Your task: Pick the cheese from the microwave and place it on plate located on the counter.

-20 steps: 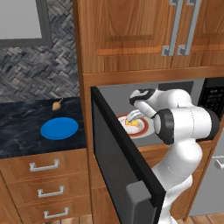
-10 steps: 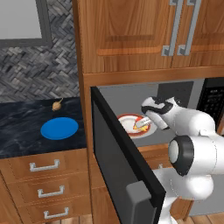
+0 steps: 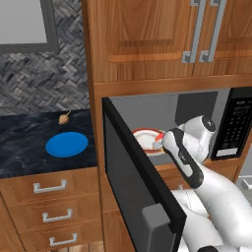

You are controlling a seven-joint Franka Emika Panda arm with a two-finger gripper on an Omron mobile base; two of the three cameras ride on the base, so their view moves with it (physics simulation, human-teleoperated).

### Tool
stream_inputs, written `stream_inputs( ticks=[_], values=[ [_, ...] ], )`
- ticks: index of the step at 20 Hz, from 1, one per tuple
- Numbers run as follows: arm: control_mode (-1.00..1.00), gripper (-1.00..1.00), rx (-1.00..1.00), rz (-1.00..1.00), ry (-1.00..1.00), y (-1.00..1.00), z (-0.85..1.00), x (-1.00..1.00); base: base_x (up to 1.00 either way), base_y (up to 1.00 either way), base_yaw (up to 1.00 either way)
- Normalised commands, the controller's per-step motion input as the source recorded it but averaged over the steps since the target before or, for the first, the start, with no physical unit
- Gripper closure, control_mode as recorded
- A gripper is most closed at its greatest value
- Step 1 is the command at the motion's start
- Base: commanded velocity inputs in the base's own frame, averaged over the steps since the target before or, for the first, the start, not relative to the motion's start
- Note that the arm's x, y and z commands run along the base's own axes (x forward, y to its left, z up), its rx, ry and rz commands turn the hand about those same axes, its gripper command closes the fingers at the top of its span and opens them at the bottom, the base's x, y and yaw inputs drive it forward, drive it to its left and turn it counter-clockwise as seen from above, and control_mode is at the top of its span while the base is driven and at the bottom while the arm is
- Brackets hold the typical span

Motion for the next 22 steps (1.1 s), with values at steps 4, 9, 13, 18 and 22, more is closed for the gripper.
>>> stream_inputs(
  ticks=[4,9,13,18,22],
  values=[
    [-1.0,1.0,-0.03,-0.17,0.06,-0.01,0.9,-0.52,0.0,0.0,0.0],
    [-1.0,1.0,-0.02,-0.22,0.11,-0.1,0.71,-0.86,0.0,0.0,0.0],
    [-1.0,1.0,-0.03,-0.19,0.15,-0.14,0.79,-0.79,0.0,0.0,0.0],
    [-1.0,1.0,-0.09,-0.15,0.08,-0.1,0.37,-0.79,0.0,0.0,0.0],
    [-1.0,1.0,-0.03,-0.04,0.0,-0.21,0.08,-0.58,0.0,0.0,0.0]
  ],
)
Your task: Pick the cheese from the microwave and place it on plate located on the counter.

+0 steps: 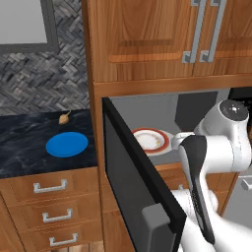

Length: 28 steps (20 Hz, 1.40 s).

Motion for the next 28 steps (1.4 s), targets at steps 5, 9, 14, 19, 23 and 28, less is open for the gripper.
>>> stream_inputs(
  ticks=[5,9,14,19,23,28],
  values=[
    [-1.0,1.0,0.0,0.0,0.0,-0.09,0.33,-0.05,0.0,0.0,0.0],
    [-1.0,1.0,0.0,0.0,0.0,0.01,0.21,0.0,0.0,0.0,0.0],
    [1.0,1.0,0.0,0.0,0.0,0.0,0.0,0.0,-0.16,-0.19,0.12],
    [1.0,1.0,0.0,0.0,0.0,0.0,0.0,0.0,-0.68,-0.72,0.8],
    [1.0,1.0,0.0,0.0,0.0,0.0,0.0,0.0,-0.63,-0.82,0.86],
    [1.0,1.0,0.0,0.0,0.0,0.0,0.0,0.0,-0.5,-0.65,0.91]
  ],
)
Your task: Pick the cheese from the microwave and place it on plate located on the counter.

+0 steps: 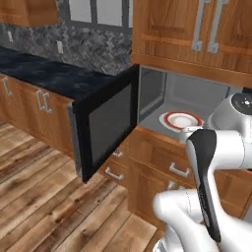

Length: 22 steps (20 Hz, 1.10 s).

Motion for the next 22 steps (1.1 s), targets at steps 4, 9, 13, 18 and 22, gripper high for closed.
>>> stream_inputs(
  ticks=[4,9,13,18,22],
  values=[
    [1.0,1.0,0.0,0.0,0.0,0.0,0.0,0.0,-0.49,-0.36,0.96],
    [1.0,1.0,0.0,0.0,0.0,0.0,0.0,0.0,-0.37,0.04,0.97],
    [1.0,1.0,0.0,0.0,0.0,0.0,0.0,0.0,-0.18,0.51,0.96],
    [1.0,1.0,0.0,0.0,0.0,0.0,0.0,0.0,0.39,0.54,0.54],
    [1.0,1.0,0.0,0.0,0.0,0.0,0.0,0.0,0.97,0.0,-0.01]
  ],
)
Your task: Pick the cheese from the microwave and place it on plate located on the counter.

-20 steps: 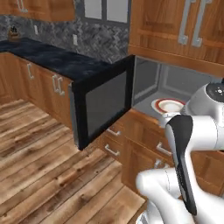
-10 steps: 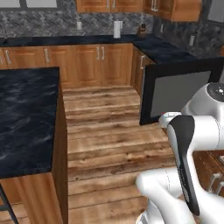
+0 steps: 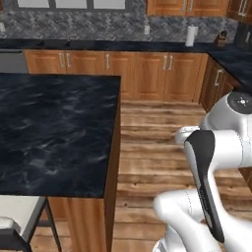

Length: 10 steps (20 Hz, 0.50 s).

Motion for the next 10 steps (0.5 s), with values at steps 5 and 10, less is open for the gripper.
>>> stream_inputs(
  ticks=[5,10],
  values=[
    [1.0,1.0,0.0,0.0,0.0,0.0,0.0,0.0,1.0,0.0,-0.15],
    [1.0,1.0,0.0,0.0,0.0,0.0,0.0,0.0,0.99,0.26,-0.22]
  ],
)
